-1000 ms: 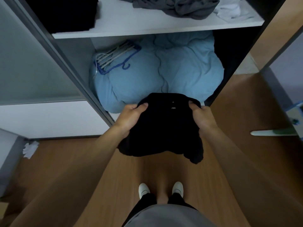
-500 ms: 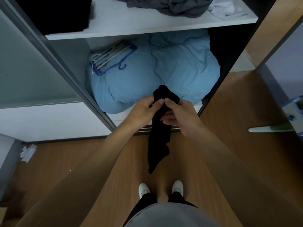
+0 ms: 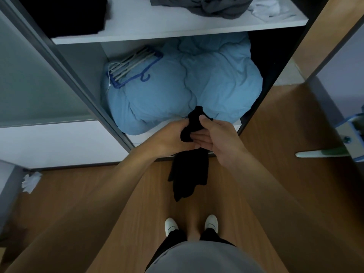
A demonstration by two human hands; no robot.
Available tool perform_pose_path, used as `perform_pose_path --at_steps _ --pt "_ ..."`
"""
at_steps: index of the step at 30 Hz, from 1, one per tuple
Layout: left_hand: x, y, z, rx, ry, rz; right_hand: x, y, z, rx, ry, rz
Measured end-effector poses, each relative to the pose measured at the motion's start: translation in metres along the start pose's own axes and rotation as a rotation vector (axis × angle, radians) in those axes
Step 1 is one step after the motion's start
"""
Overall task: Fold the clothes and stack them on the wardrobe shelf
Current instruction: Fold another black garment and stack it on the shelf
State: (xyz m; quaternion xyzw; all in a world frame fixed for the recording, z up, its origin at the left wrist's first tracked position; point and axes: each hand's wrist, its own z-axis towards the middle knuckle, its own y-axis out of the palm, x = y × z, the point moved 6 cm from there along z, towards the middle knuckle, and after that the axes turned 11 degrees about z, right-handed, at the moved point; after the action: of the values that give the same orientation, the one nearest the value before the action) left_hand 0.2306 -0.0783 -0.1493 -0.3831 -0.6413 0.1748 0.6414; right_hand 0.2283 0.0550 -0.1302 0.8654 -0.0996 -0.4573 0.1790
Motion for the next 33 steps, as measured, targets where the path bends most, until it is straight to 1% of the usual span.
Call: perform_pose_path --at_steps 2,5,7,9,10,11,13,14,15,19,21,23,25,27,31,33 --pt "-0.001 0.002 -0.001 0.005 0.002 0.012 0.001 -0.003 -0.002 -0.007 -0.022 -0.109" --pt "-0.003 0.0 -0.006 0.047 -0.032 -0.002 -0.003 -0.014 -0.003 0.027 -0.117 -0.24" --pt "-0.003 0.001 -0.008 0.056 -0.061 -0.027 -0.006 -0.018 -0.001 0.034 -0.216 -0.364" --pt "-0.001 0.001 -0.01 0.055 -0.07 -0.074 -0.012 -0.018 -0.001 0.019 -0.366 -0.547" --pt "0.001 0.001 -0.011 0.048 -0.068 -0.097 -0.014 -0.015 -0.004 -0.02 -0.44 -0.615" --pt "0.004 0.0 -0.011 0.036 -0.066 -0.112 -0.016 -0.012 -0.006 -0.099 -0.505 -0.666" --pt "0.01 -0.005 -0.012 0.034 -0.046 -0.146 -0.016 -0.007 -0.011 -0.307 -0.624 -0.78" --pt "0.013 -0.008 -0.013 0.027 -0.034 -0.171 -0.016 -0.006 -0.012 -0.381 -0.671 -0.846" --pt "0.016 -0.011 -0.014 0.017 -0.026 -0.189 -0.017 -0.006 -0.012 -0.416 -0.705 -0.887" --pt "0.018 -0.019 -0.017 -0.039 -0.033 -0.2 -0.028 -0.002 -0.01 -0.431 -0.767 -0.923" --pt "0.018 -0.021 -0.017 -0.043 -0.045 -0.203 -0.031 0.005 -0.012 -0.488 -0.806 -0.942" --pt "0.019 -0.023 -0.018 -0.042 -0.038 -0.208 -0.031 0.01 -0.014 -0.528 -0.773 -0.888" --pt "0.019 -0.025 -0.018 -0.03 -0.019 -0.183 -0.031 0.013 -0.012 -0.523 -0.636 -0.789" --pt "0.019 -0.028 -0.017 0.003 -0.006 -0.135 -0.03 0.014 -0.007 -0.483 -0.511 -0.735" --pt "0.014 -0.036 -0.018 0.154 0.003 0.021 -0.031 0.015 0.003 -0.396 -0.458 -0.825" --pt "0.013 -0.04 -0.021 0.234 0.02 0.047 -0.032 0.017 0.005 -0.354 -0.46 -0.83"
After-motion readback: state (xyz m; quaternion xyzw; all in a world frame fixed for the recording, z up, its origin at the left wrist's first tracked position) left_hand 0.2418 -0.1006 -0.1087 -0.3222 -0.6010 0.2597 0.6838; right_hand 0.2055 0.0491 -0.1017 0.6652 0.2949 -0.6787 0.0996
